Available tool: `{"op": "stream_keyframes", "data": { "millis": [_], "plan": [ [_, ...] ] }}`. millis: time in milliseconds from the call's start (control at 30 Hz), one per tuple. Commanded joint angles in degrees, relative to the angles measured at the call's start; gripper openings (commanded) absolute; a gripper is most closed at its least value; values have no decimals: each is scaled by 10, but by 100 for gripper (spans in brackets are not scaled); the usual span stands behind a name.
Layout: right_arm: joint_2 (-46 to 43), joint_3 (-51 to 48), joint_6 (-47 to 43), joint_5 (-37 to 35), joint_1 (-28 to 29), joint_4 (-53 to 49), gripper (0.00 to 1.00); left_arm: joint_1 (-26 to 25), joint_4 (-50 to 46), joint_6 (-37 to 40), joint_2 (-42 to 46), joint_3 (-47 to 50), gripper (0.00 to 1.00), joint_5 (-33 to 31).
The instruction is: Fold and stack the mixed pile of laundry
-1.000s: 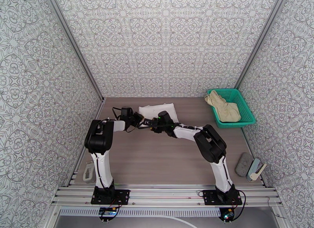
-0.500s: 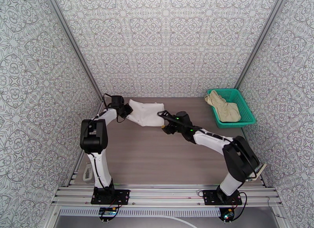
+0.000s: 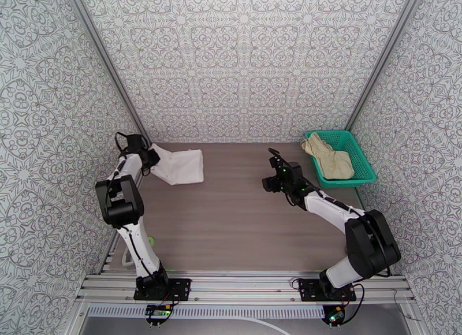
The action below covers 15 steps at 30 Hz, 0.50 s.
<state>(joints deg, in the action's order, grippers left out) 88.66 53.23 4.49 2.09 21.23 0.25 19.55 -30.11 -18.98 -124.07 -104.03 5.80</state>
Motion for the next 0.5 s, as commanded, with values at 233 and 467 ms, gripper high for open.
{"op": "stream_keyframes", "data": {
  "millis": [233, 467],
  "plan": [
    [-56, -26, 33, -67, -37, -46, 70, 14, -102, 88, -125, -185, 0, -87],
    [-54, -23, 34, -69, -41, -46, 70, 22, -137, 107, -172, -251, 0, -113]
  ]
}}
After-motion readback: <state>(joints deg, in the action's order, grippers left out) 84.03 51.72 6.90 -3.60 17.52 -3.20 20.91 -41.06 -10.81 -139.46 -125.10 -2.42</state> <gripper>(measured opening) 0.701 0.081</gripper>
